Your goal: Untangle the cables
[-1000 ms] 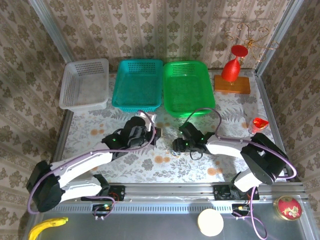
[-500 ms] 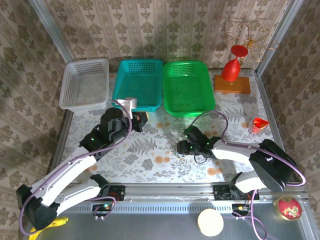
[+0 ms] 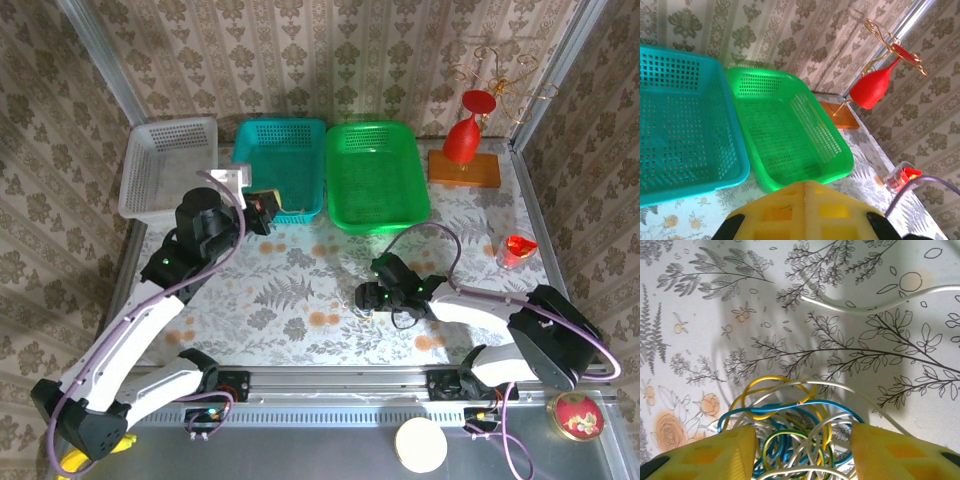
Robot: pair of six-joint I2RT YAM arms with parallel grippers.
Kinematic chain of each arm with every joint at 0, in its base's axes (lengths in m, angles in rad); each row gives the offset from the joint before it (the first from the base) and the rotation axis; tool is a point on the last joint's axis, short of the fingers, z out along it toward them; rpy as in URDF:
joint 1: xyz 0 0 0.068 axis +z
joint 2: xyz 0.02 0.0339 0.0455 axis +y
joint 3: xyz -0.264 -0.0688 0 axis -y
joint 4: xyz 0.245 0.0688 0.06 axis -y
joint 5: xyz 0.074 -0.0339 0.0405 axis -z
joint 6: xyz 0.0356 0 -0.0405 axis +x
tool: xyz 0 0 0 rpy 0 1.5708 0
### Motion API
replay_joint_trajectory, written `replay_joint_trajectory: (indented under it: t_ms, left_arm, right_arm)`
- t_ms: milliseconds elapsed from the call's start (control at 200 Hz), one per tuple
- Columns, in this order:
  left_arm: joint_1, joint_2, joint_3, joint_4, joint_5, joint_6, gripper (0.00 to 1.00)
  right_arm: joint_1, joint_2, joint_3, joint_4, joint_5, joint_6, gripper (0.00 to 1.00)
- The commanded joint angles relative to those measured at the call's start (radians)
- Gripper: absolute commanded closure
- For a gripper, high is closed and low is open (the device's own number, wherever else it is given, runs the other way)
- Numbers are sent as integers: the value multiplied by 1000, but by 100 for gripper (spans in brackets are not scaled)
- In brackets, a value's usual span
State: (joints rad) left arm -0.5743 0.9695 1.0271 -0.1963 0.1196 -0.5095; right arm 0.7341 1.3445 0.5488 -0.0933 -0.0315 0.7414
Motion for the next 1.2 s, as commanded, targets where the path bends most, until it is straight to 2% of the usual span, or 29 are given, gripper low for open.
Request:
replay_joint_trajectory:
  t_ms: [0,265,420,600,1010,1195]
  left_arm:
    - [45,26,35,-5,37,37,100]
    - [201,104,56,41,80,40,100]
    - [290,162,57,94,86,32,100]
    - [348,260,46,176,94,38,100]
    - [358,540,79,273,59,146,100]
    - [343,592,84,270,59,171,100]
  right_arm:
    - [8,-53,19,-52,-23,16,43]
    - [8,-149,85,-128,-38,-5,30]
    - [6,-180,113,-153,-39,-10,28]
    - [4,-192,135,-166,-39,-13,28]
    - [-13,-215,157,-195,-27,-25,28]
    - [-17,-234,148,-215,-22,-31,28]
